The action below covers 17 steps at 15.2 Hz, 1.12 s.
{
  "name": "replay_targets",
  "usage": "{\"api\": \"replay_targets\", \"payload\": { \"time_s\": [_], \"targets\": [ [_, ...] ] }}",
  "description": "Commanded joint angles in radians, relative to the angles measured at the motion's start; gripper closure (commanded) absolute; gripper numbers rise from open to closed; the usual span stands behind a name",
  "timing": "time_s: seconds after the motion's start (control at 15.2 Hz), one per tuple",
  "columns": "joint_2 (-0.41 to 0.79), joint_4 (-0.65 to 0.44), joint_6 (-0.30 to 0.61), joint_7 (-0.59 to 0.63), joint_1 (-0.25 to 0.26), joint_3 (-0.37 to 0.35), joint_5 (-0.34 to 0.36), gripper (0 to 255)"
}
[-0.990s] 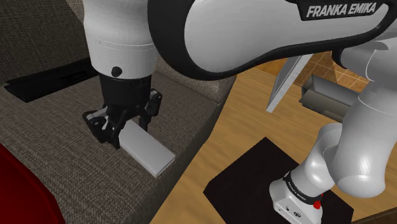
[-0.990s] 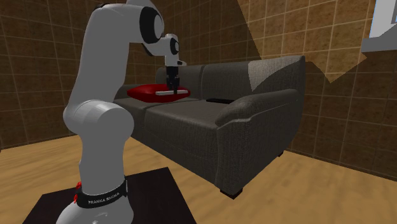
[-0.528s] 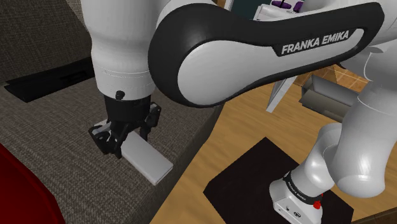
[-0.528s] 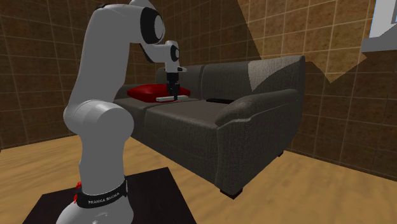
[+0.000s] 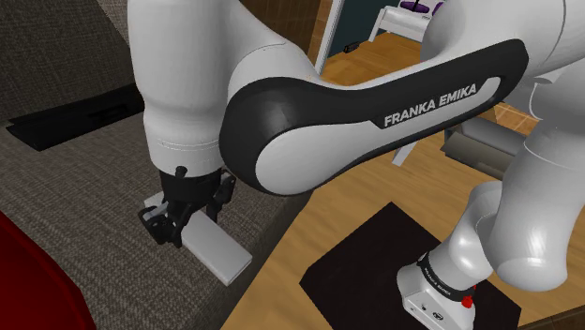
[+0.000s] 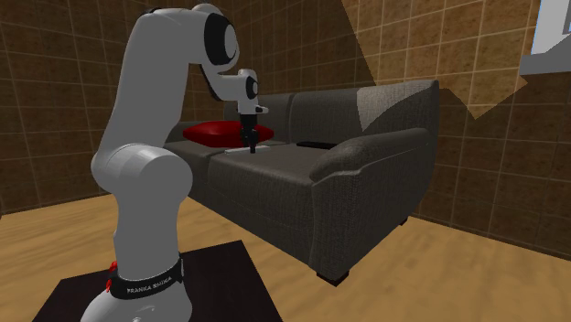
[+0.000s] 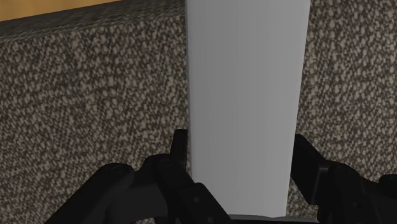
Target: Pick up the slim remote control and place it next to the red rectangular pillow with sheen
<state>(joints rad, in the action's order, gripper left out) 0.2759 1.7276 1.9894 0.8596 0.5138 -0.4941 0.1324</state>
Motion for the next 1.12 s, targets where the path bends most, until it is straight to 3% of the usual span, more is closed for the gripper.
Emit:
{"api": "replay_targets", "payload": {
  "time_s": [0.0, 0.4, 0.46, 0.79, 1.06],
  "targets": [
    [0.003, 0.004, 0.008, 0.001, 0.001, 0.000, 0.002, 255],
    [0.003, 0.004, 0.008, 0.001, 0.001, 0.000, 0.002, 255],
    [0.003, 0.004, 0.008, 0.001, 0.001, 0.000, 0.002, 0],
    [0.003, 0.004, 0.008, 0.002, 0.001, 0.000, 0.002, 0],
    [-0.026, -0.087, -0.108, -0.011, -0.001, -0.006, -0.016, 0]
  ]
}}
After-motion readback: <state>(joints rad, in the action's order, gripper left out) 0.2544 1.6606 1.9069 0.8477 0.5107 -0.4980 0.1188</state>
